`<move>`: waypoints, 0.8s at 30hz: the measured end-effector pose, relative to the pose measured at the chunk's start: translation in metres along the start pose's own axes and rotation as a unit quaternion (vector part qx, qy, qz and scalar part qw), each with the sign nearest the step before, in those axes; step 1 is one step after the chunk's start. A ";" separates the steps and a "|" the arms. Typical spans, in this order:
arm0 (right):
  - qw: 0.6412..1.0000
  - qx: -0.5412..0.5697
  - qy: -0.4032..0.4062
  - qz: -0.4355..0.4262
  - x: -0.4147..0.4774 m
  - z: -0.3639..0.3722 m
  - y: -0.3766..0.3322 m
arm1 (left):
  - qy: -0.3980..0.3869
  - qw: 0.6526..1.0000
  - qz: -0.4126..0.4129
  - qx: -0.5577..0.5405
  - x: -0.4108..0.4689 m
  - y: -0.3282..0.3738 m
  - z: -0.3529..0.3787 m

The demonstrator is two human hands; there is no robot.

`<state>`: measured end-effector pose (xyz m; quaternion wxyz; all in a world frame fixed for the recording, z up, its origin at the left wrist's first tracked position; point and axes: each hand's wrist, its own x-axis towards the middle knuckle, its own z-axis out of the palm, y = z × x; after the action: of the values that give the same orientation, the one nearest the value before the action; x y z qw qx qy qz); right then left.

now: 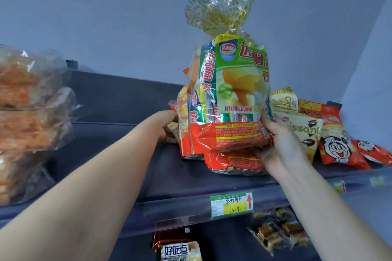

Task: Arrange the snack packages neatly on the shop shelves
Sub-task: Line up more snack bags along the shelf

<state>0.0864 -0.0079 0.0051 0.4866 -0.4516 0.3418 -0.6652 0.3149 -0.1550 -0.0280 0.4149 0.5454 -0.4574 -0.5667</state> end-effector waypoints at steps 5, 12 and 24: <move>1.000 -0.001 -0.010 0.003 0.002 -0.003 0.002 | 0.032 0.999 0.000 -0.044 -0.017 0.007 0.010; 1.000 0.000 -0.013 0.016 0.006 -0.007 0.000 | 0.153 0.982 0.054 -0.094 -0.006 -0.001 0.018; 1.000 0.018 0.021 0.003 0.009 0.004 0.019 | 0.397 0.885 0.160 0.181 -0.063 0.018 -0.061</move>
<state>0.0951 -0.0224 -0.0077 0.4893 -0.4275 0.3414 -0.6792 0.3789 -0.1021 0.0058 0.5410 0.7099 -0.4301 -0.1354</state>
